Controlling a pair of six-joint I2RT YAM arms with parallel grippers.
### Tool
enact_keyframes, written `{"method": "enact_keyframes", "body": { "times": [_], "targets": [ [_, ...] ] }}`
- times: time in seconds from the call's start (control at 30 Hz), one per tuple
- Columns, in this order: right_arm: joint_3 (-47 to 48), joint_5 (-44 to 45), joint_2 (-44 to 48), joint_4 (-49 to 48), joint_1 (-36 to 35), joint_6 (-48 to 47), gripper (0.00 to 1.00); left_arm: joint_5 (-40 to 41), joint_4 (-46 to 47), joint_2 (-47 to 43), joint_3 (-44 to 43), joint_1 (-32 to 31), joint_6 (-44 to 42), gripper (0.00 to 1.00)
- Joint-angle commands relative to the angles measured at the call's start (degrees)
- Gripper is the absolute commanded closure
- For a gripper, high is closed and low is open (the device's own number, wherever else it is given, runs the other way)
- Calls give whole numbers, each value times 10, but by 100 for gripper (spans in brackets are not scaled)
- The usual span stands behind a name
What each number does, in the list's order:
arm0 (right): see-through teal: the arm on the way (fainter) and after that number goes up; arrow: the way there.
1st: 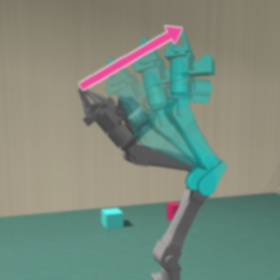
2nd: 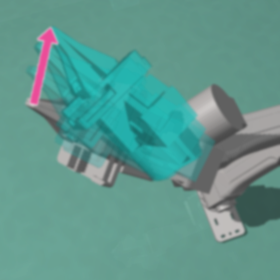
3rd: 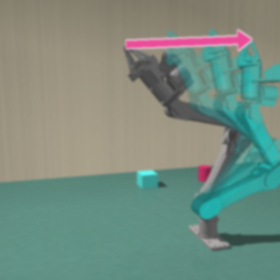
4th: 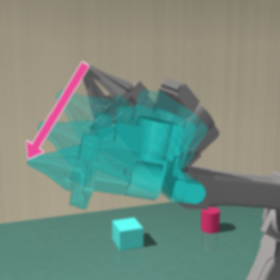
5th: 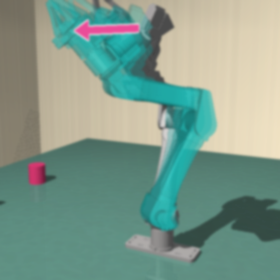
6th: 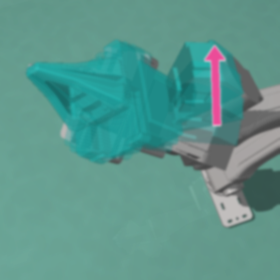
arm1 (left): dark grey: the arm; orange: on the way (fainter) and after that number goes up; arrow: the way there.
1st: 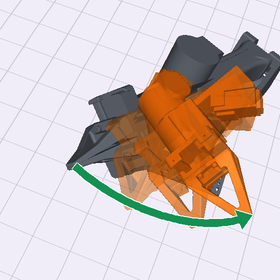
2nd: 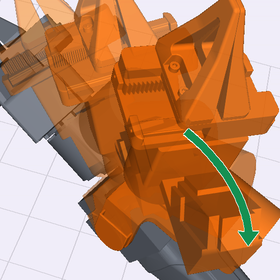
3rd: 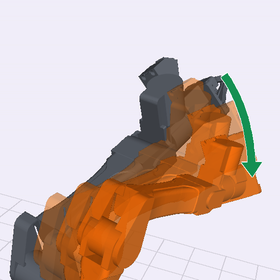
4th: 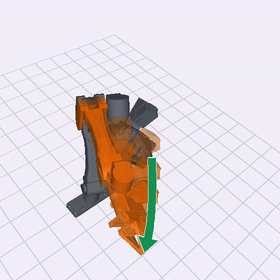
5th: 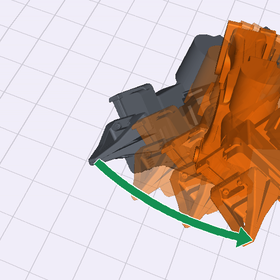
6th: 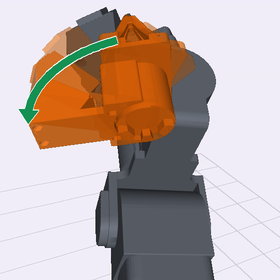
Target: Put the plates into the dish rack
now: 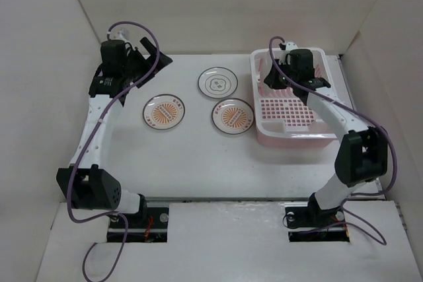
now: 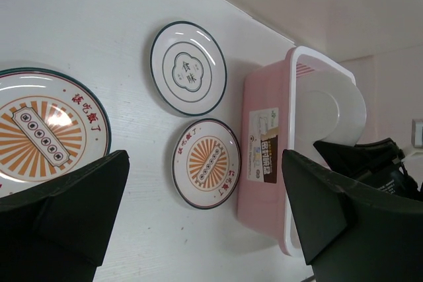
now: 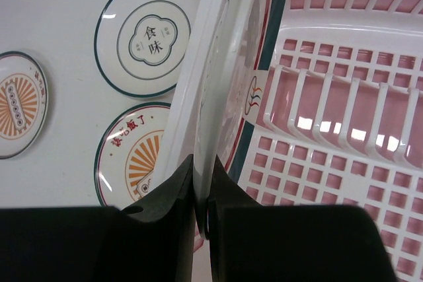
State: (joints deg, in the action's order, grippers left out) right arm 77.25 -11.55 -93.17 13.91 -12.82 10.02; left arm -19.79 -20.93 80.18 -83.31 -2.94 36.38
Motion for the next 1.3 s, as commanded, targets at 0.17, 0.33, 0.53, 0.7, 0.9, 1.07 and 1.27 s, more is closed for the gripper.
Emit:
{"method": "enact_keyframes", "body": {
  "times": [0.17, 0.33, 0.53, 0.7, 0.9, 1.07, 1.27],
  "targets": [
    [9, 33, -24, -81, 0, 32, 100, 3, 3, -11, 2, -2, -18, 0],
    [31, 38, -50, -81, 0, 21, 100, 3, 3, -11, 2, -2, -18, 0],
    [42, 27, -70, -81, 0, 21, 100, 3, -3, -11, 2, -2, -18, 0],
    [42, 46, -76, -81, 0, 11, 100, 8, -8, -11, -4, -2, -18, 0],
    [47, 44, -86, -71, 0, 0, 70, 8, -8, -11, -4, -2, -18, 0],
    [54, 39, -91, -71, 0, 0, 52, 8, -8, -6, 2, -2, -23, 0],
    [64, 39, -80, -65, 0, 0, 28, 6, 23, -6, 52, 32, -17, 0]
  ]
}}
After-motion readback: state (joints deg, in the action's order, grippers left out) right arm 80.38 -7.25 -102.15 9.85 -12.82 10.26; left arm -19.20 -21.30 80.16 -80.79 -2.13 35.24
